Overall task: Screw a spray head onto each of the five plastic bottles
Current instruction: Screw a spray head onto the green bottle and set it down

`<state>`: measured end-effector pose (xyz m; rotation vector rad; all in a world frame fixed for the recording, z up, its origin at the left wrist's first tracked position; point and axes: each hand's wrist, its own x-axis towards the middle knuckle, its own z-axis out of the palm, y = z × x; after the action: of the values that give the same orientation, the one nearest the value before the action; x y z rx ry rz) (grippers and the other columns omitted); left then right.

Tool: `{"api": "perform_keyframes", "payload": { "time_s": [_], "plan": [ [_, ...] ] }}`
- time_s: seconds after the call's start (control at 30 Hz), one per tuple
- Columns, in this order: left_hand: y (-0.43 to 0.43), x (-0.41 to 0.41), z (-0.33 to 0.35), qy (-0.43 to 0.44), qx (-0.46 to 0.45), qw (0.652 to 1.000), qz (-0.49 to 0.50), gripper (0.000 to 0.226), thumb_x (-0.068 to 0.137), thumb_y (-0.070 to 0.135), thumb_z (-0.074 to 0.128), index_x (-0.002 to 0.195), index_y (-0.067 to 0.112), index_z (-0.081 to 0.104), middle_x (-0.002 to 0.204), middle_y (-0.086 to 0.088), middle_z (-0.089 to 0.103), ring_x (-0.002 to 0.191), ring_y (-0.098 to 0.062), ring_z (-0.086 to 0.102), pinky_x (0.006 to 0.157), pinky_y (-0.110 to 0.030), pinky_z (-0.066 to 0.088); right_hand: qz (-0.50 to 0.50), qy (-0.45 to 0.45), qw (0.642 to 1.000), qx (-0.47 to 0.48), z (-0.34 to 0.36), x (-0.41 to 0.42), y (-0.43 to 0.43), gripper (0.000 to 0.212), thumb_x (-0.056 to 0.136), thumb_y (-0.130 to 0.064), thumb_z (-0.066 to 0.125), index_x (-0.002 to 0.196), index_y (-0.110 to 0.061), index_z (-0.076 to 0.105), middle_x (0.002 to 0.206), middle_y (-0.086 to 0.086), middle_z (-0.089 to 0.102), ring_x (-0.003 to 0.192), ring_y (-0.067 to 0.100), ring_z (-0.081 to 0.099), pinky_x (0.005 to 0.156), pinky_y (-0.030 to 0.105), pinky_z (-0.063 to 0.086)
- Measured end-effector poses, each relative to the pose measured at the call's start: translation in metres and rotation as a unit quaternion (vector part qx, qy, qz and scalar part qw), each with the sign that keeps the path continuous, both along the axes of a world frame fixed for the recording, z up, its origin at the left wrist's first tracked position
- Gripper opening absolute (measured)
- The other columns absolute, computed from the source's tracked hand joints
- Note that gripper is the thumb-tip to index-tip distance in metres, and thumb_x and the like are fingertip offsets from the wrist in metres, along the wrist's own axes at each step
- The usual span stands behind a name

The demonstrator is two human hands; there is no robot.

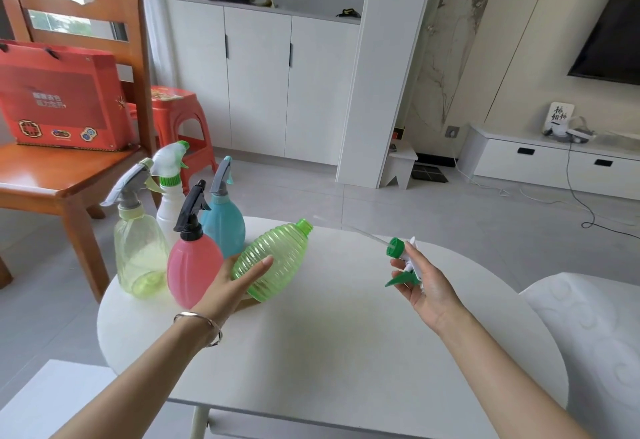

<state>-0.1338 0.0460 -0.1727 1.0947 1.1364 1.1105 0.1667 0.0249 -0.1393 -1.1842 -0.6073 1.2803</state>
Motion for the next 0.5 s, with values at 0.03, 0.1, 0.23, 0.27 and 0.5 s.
{"api": "perform_keyframes", "payload": {
  "time_s": [0.03,0.1,0.23,0.27,0.5],
  "plan": [
    [0.000,0.000,-0.001,0.000,0.002,1.000,-0.002,0.076,0.048,0.061,0.076,0.114,0.033,0.050,0.119,-0.001,0.063,0.105,-0.020,0.065,0.092,-0.042,0.054,0.000,-0.001,1.000,0.003,0.000,0.000,0.000,0.028,0.085,-0.038,0.062,0.093,-0.012,0.068,0.073,0.001,0.065,0.052,0.007,0.060,0.053,0.018,0.055],
    [-0.001,0.000,0.000,-0.003,0.006,1.000,-0.006,0.067,0.048,0.061,0.076,0.107,0.038,0.051,0.118,0.001,0.063,0.105,-0.017,0.065,0.092,-0.042,0.053,0.001,-0.004,1.000,0.004,0.000,0.001,0.000,0.027,0.085,-0.037,0.063,0.093,-0.012,0.068,0.070,0.000,0.066,0.052,0.007,0.061,0.053,0.018,0.054],
    [-0.001,-0.001,0.000,0.003,0.004,1.000,-0.006,0.075,0.045,0.061,0.076,0.111,0.037,0.049,0.115,0.006,0.062,0.100,-0.011,0.065,0.081,-0.034,0.057,0.026,-0.069,0.997,0.002,-0.003,0.002,0.002,0.027,0.086,-0.035,0.062,0.093,-0.009,0.069,0.069,0.001,0.065,0.051,0.009,0.062,0.052,0.020,0.053],
    [-0.001,-0.001,-0.001,0.012,0.000,1.000,-0.004,0.086,0.043,0.062,0.077,0.118,0.033,0.046,0.115,0.005,0.061,0.099,-0.012,0.066,0.079,-0.034,0.058,0.031,-0.082,0.996,0.004,-0.003,0.003,0.003,0.028,0.086,-0.034,0.062,0.093,-0.008,0.069,0.069,0.002,0.063,0.051,0.010,0.062,0.052,0.020,0.053],
    [0.001,-0.009,0.003,0.065,0.001,0.997,-0.046,0.101,0.032,0.065,0.085,0.120,0.025,0.055,0.114,-0.003,0.068,0.104,-0.019,0.067,0.092,-0.042,0.054,0.055,-0.179,0.982,0.019,0.006,0.016,0.002,0.022,0.086,-0.034,0.062,0.083,-0.012,0.065,0.062,0.000,0.056,0.051,0.013,0.056,0.062,0.025,0.048]
  ]
}}
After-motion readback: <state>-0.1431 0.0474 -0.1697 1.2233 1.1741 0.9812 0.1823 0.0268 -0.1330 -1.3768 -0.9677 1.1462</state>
